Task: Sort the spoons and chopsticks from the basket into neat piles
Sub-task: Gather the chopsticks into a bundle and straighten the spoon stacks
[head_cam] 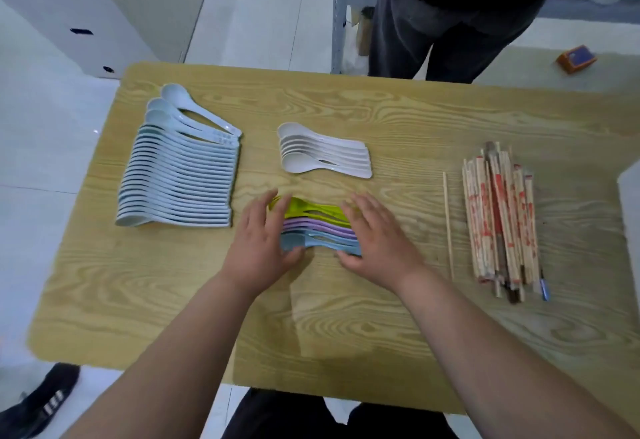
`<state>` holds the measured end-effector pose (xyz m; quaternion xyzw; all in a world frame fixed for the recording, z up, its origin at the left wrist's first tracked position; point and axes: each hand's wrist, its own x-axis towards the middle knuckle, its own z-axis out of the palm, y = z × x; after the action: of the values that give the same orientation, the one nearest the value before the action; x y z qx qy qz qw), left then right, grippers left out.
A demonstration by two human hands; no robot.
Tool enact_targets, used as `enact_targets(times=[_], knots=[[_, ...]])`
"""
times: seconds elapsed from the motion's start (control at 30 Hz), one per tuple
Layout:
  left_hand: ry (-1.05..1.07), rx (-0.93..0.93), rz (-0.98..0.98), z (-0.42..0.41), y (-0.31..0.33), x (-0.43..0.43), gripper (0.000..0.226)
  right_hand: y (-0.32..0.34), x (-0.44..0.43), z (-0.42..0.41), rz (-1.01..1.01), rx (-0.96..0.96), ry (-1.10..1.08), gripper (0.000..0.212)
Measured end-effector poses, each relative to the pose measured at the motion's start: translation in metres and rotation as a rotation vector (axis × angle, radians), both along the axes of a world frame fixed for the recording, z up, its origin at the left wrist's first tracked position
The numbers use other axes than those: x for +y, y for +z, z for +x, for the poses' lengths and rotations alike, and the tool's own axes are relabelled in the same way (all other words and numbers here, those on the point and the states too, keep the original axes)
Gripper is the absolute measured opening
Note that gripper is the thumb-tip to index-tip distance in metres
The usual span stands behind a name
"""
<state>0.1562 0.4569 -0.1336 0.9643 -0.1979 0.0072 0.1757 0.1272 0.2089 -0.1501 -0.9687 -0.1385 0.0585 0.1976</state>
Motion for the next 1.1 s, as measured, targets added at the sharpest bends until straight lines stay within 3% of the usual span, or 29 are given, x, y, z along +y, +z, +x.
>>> enact_targets(times=[0.07, 0.13, 0.33, 0.5, 0.67, 0.93, 1.1], knots=[[-0.069, 0.103, 0.011, 0.014, -0.007, 0.009, 0.106, -0.006, 0.011, 0.007, -0.064, 0.065, 0.002, 0.090], [-0.132, 0.186, 0.012, 0.024, -0.013, 0.010, 0.111, -0.011, 0.018, 0.010, -0.091, 0.069, -0.012, 0.085], [-0.227, 0.036, -0.129, 0.035, -0.028, 0.007, 0.057, -0.029, 0.027, 0.005, -0.089, -0.253, -0.068, 0.058], [-0.283, -0.023, -0.191, 0.033, -0.038, 0.000, 0.046, -0.036, 0.023, 0.005, -0.132, -0.252, -0.031, 0.062], [-0.369, -0.008, -0.177, 0.034, -0.040, -0.009, 0.058, -0.040, 0.022, 0.005, -0.158, -0.207, -0.015, 0.062], [-0.312, 0.033, -0.177, 0.037, -0.037, -0.008, 0.058, -0.034, 0.021, 0.002, -0.126, -0.189, -0.046, 0.056], [-0.191, 0.143, -0.286, 0.030, -0.040, -0.008, 0.064, -0.030, 0.024, 0.000, -0.160, -0.161, -0.069, 0.059]])
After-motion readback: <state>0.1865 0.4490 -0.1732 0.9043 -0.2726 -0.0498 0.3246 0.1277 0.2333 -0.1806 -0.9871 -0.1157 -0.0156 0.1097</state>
